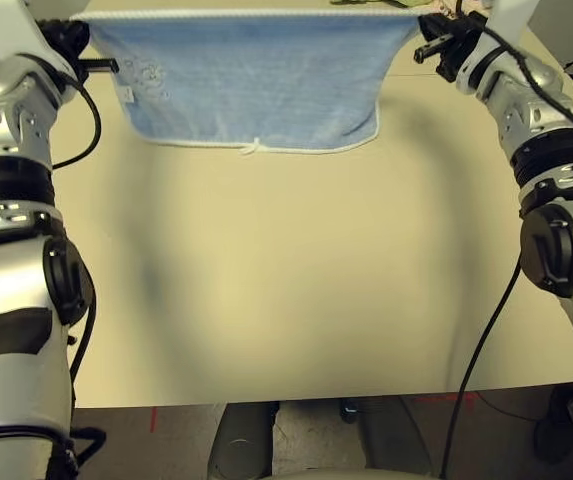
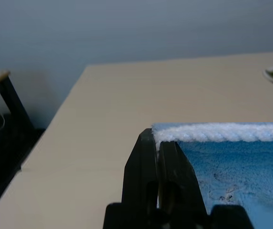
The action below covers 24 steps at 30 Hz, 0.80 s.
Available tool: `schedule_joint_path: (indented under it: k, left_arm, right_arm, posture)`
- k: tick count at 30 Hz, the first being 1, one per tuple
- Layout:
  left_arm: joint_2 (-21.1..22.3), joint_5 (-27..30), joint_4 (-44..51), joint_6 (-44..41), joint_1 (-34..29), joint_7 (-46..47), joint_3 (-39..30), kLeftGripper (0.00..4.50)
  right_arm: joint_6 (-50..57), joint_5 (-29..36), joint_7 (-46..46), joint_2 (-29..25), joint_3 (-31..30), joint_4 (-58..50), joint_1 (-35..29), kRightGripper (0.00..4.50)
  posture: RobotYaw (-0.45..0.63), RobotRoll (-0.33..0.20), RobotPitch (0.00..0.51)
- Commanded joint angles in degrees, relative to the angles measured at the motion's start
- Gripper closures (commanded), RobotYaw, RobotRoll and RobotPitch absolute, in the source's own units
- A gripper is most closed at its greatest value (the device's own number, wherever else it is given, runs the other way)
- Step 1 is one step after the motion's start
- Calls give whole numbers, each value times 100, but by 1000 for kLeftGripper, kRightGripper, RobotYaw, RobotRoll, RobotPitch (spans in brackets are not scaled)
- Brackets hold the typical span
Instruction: Fold the towel and set it aside.
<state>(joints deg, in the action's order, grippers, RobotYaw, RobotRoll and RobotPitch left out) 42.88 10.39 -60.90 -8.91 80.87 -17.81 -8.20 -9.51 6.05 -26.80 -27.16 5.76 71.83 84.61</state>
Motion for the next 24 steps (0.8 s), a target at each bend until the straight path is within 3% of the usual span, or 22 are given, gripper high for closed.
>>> schedule_joint_path:
  k: [1, 7, 13, 18, 24]
  left_arm:
    - [406, -201, -367, 226, 171, 50, -154, 4469]
    - [643, -48, 491, -445, -408, -755, -231, 4469]
    - [1013, 803, 3902, -3133, -3274, -1567, -698, 4469]
    - [1194, 1358, 5867, -4490, -5225, -1738, -1230, 4469]
    - [1323, 1630, 6499, -4936, -5896, -1782, -1512, 4469]
  right_arm:
    - [-70, 4, 403, -568, 354, 183, -11, 4500]
    - [-190, 98, -126, -623, 383, 73, -292, 4500]
    - [282, -6, -1422, -679, 161, -327, -1206, 4500]
    - [681, -5, -2051, -693, 31, -1018, -2059, 4500]
    - [1233, -6, -2502, -785, -53, -1936, -2728, 4500]
  posture:
    - [21, 0, 222]
    - [19, 0, 234]
    - [26, 0, 254]
    - [30, 0, 264]
    - [28, 0, 263]
